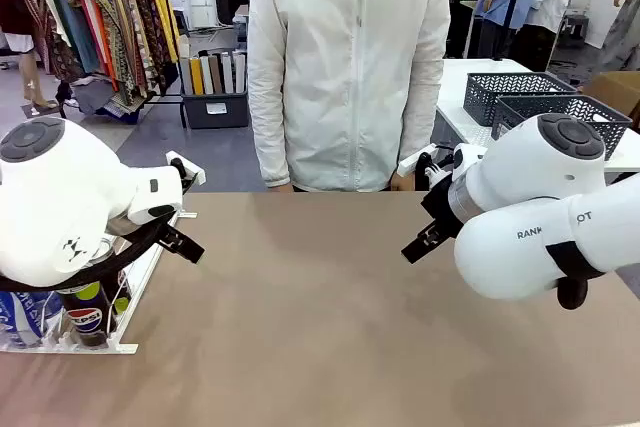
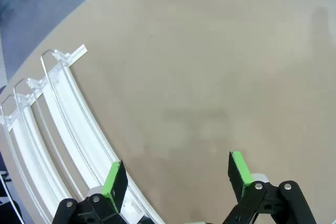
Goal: Retrieve and store the cans from the dispenser.
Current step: Pick up one can from the Automatic Can Dispenser and place it in the middle of the table.
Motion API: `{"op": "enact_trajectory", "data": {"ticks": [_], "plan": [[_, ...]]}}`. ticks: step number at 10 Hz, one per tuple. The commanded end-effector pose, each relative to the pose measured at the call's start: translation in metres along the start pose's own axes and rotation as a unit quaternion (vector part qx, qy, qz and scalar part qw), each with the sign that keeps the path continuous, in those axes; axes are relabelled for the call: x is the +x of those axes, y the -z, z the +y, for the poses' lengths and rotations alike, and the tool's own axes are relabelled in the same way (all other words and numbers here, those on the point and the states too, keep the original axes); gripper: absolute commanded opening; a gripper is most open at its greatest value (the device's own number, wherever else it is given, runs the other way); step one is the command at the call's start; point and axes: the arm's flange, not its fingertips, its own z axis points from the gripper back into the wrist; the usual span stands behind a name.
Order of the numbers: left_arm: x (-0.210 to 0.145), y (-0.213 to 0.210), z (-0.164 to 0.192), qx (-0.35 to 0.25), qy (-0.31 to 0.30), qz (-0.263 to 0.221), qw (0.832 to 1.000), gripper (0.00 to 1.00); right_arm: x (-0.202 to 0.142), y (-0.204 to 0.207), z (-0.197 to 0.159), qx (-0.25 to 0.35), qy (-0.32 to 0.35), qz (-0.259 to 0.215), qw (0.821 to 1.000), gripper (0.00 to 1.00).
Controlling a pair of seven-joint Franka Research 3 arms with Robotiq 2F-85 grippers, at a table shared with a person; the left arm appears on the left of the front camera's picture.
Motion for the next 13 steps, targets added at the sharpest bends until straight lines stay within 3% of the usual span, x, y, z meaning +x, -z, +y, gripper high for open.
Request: {"op": "enact_trajectory", "data": {"ticks": [1,13], "plan": [[0.0001,-0.0003,0.0,0.0,0.0,0.0,1.0,1.0,0.0,0.0,0.0,0.0,0.0,0.0,1.0,1.0],[0.0001,-0.0003,0.0,0.0,0.0,0.0,1.0,1.0,0.0,0.0,0.0,0.0,0.0,0.0,1.0,1.0]]}}
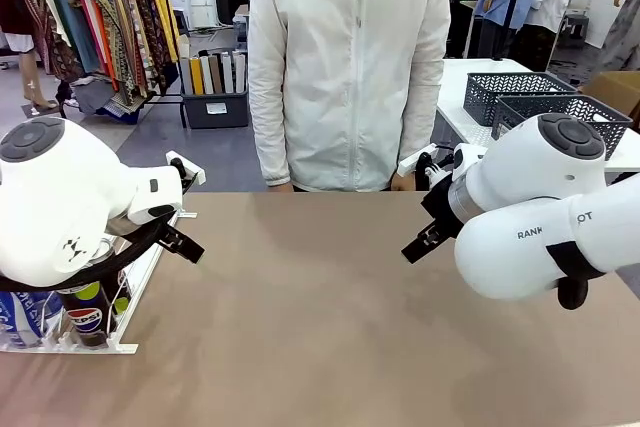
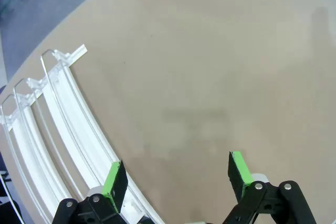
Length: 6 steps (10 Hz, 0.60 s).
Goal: Retrieve and store the cans from the dispenser.
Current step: Pick up one can from the Automatic Can Dispenser and place it in the middle of the table.
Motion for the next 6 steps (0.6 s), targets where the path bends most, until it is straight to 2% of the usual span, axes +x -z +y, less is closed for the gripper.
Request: {"op": "enact_trajectory", "data": {"ticks": [1,4,5,6], "plan": [[0.0,0.0,0.0,0.0,0.0,0.0,1.0,1.0,0.0,0.0,0.0,0.0,0.0,0.0,1.0,1.0],[0.0,0.0,0.0,0.0,0.0,0.0,1.0,1.0,0.0,0.0,0.0,0.0,0.0,0.0,1.0,1.0],[0.001,-0.018,-0.002,-0.098,0.016,0.069,0.993,1.0,-0.005,-0.012,-0.008,0.052,0.003,0.043,0.998,1.0],[0.01,-0.045,-0.009,-0.157,-0.018,0.059,0.986,1.0,-0.01,-0.03,-0.022,0.132,0.042,0.092,0.986,1.0]]}}
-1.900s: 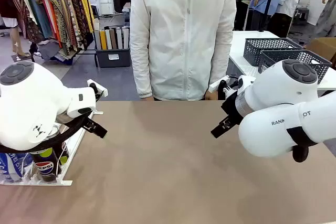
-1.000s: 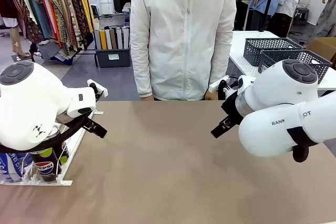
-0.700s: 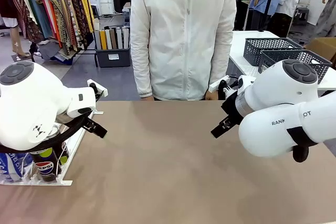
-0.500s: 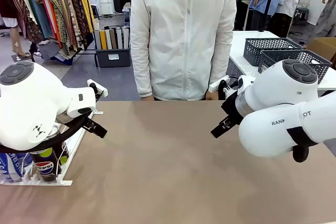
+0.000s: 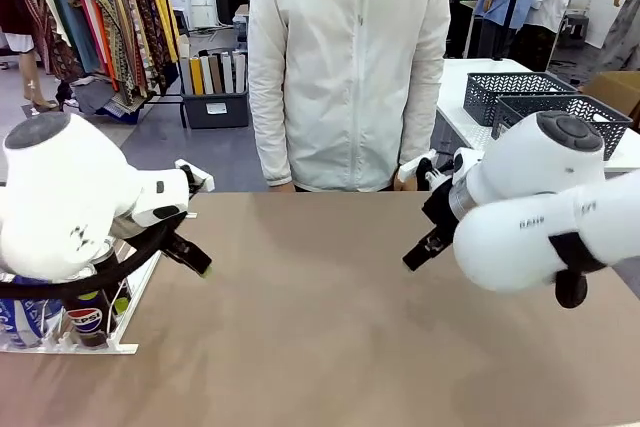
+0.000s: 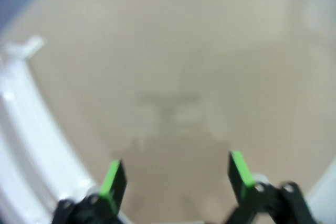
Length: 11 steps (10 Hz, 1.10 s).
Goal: Retrieve and store the cans from the dispenser.
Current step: Pick up one can from the Automatic Can Dispenser and place it in the middle of the table.
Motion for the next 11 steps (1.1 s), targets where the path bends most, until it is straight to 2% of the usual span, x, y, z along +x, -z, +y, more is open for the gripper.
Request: {"op": "enact_trajectory", "data": {"ticks": [1,2,3,4,5,6,7,8,9,10,11], "plan": [[0.014,-0.066,0.003,-0.102,-0.088,0.039,0.99,1.0,-0.007,-0.052,-0.039,0.145,0.086,0.06,0.984,1.0],[0.016,-0.104,0.002,-0.185,-0.107,0.023,0.977,1.0,-0.017,-0.076,-0.056,0.202,0.158,0.063,0.965,1.0],[0.009,-0.136,0.01,-0.239,-0.114,-0.014,0.964,1.0,-0.036,-0.1,-0.072,0.258,0.178,0.039,0.949,1.0],[-0.008,-0.175,0.027,-0.301,-0.114,-0.054,0.945,1.0,-0.07,-0.13,-0.093,0.373,0.146,-0.025,0.916,1.0],[-0.036,-0.213,0.054,-0.331,-0.141,-0.115,0.926,1.0,-0.113,-0.151,-0.118,0.427,0.166,-0.106,0.883,1.0],[-0.076,-0.238,0.096,-0.344,-0.201,-0.185,0.899,1.0,-0.17,-0.161,-0.144,0.455,0.216,-0.191,0.843,1.0],[-0.122,-0.245,0.136,-0.339,-0.261,-0.236,0.872,1.0,-0.214,-0.154,-0.161,0.466,0.262,-0.251,0.807,1.0],[-0.171,-0.241,0.165,-0.333,-0.326,-0.271,0.842,1.0,-0.252,-0.145,-0.172,0.477,0.302,-0.303,0.768,1.0],[-0.217,-0.226,0.184,-0.305,-0.41,-0.287,0.81,1.0,-0.28,-0.135,-0.175,0.484,0.326,-0.365,0.726,1.0],[-0.253,-0.204,0.196,-0.329,-0.433,-0.318,0.776,1.0,-0.293,-0.128,-0.175,0.473,0.344,-0.386,0.714,1.0],[-0.28,-0.187,0.207,-0.334,-0.462,-0.374,0.731,1.0,-0.29,-0.121,-0.175,0.453,0.354,-0.402,0.713,1.0]]}}
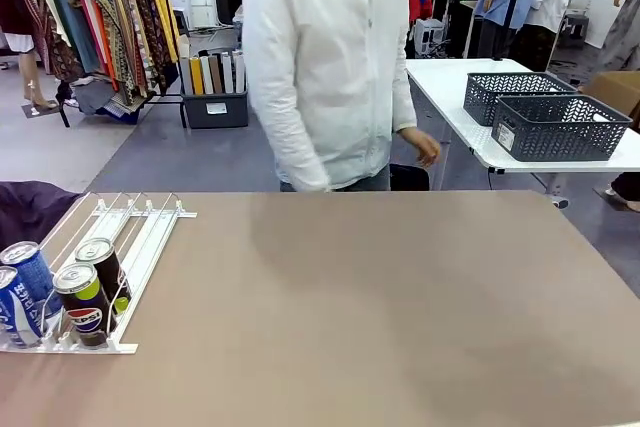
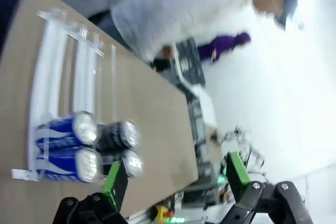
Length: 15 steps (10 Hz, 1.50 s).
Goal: Retrieve and store the cans from the dispenser.
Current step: Pick up one can from the Automatic Can Dispenser and place it in the middle of the table.
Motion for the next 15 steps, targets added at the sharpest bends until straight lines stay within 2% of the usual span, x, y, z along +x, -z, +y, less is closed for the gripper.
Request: {"op": "enact_trajectory", "data": {"ticks": [1,8,9,10,11,12,13,14,15], "plan": [[-0.006,0.023,-0.04,0.011,0.045,0.051,0.998,1.0,0.003,0.013,0.021,-0.012,-0.007,0.05,0.999,1.0],[-0.006,0.028,-0.043,0.022,0.051,0.061,0.997,1.0,0.003,0.013,0.021,-0.012,-0.007,0.05,0.999,1.0],[-0.013,0.012,-0.05,0.113,0.059,0.066,0.99,1.0,0.003,0.013,0.021,-0.012,-0.007,0.05,0.999,1.0],[-0.011,0.003,-0.062,0.226,0.081,0.095,0.966,1.0,0.003,0.013,0.021,-0.012,-0.007,0.05,0.999,1.0],[-0.012,0.006,-0.073,0.316,0.134,0.15,0.927,1.0,0.003,0.013,0.021,-0.012,-0.007,0.05,0.999,1.0],[-0.019,0.016,-0.082,0.456,0.2,0.225,0.837,1.0,0.003,0.013,0.021,-0.012,-0.007,0.05,0.999,1.0],[-0.022,0.028,-0.093,0.507,0.231,0.283,0.781,1.0,0.003,0.013,0.021,-0.012,-0.007,0.05,0.999,1.0],[-0.02,0.049,-0.102,0.516,0.266,0.306,0.754,1.0,0.003,0.013,0.021,-0.012,-0.007,0.05,0.999,1.0],[-0.024,0.077,-0.109,0.518,0.297,0.314,0.738,1.0,0.003,0.013,0.021,-0.012,-0.007,0.05,0.999,1.0]]}}
